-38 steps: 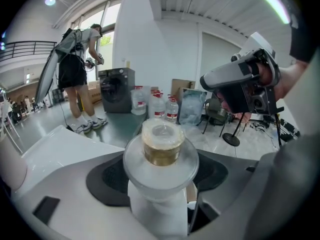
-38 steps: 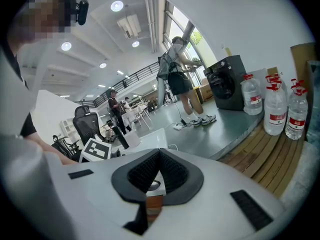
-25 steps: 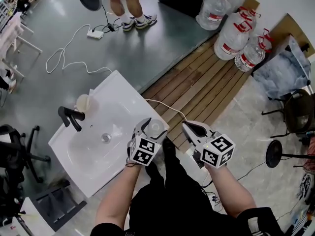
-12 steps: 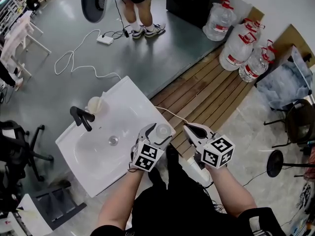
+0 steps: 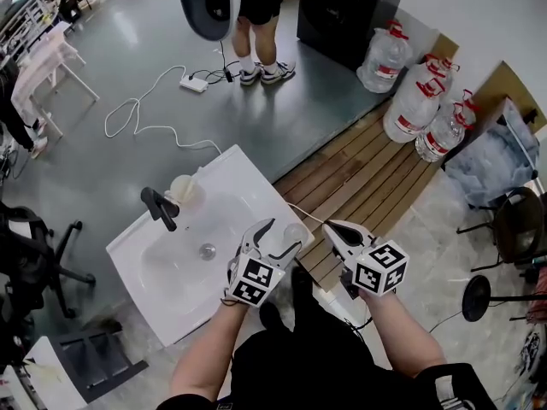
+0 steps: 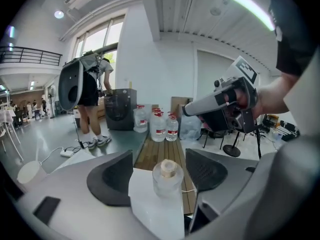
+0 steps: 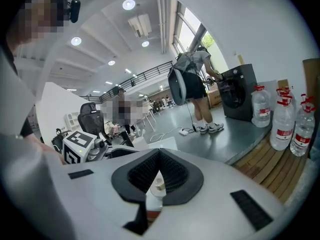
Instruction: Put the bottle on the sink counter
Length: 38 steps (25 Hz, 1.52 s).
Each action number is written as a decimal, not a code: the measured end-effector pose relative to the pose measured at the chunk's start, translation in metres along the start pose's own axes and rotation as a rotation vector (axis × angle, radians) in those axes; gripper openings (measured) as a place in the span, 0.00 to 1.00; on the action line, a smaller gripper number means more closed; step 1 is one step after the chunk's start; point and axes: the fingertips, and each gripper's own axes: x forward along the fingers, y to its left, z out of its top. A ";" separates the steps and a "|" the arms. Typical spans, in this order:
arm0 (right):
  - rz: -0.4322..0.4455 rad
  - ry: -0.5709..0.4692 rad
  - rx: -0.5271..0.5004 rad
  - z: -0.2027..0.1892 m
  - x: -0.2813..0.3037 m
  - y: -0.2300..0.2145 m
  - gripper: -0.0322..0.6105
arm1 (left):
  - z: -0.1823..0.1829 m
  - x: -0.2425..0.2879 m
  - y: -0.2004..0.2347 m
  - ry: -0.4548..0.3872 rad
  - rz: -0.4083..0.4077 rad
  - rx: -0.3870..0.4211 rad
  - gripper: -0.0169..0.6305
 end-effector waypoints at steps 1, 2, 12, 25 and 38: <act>0.000 -0.002 -0.005 0.001 0.001 0.004 0.07 | 0.002 -0.005 0.000 -0.011 -0.005 0.003 0.55; 0.000 -0.005 -0.010 0.003 0.002 0.009 0.07 | 0.004 -0.010 0.000 -0.023 -0.014 0.001 0.55; -0.035 -0.043 -0.038 0.004 -0.002 0.052 0.07 | 0.009 -0.067 -0.015 -0.048 -0.107 0.026 0.31; -0.068 -0.039 -0.064 0.006 -0.021 0.091 0.07 | 0.029 -0.143 -0.003 -0.193 -0.007 0.032 0.23; 0.067 -0.025 -0.107 0.018 -0.028 0.063 0.07 | 0.040 -0.154 0.015 -0.184 0.244 -0.072 0.05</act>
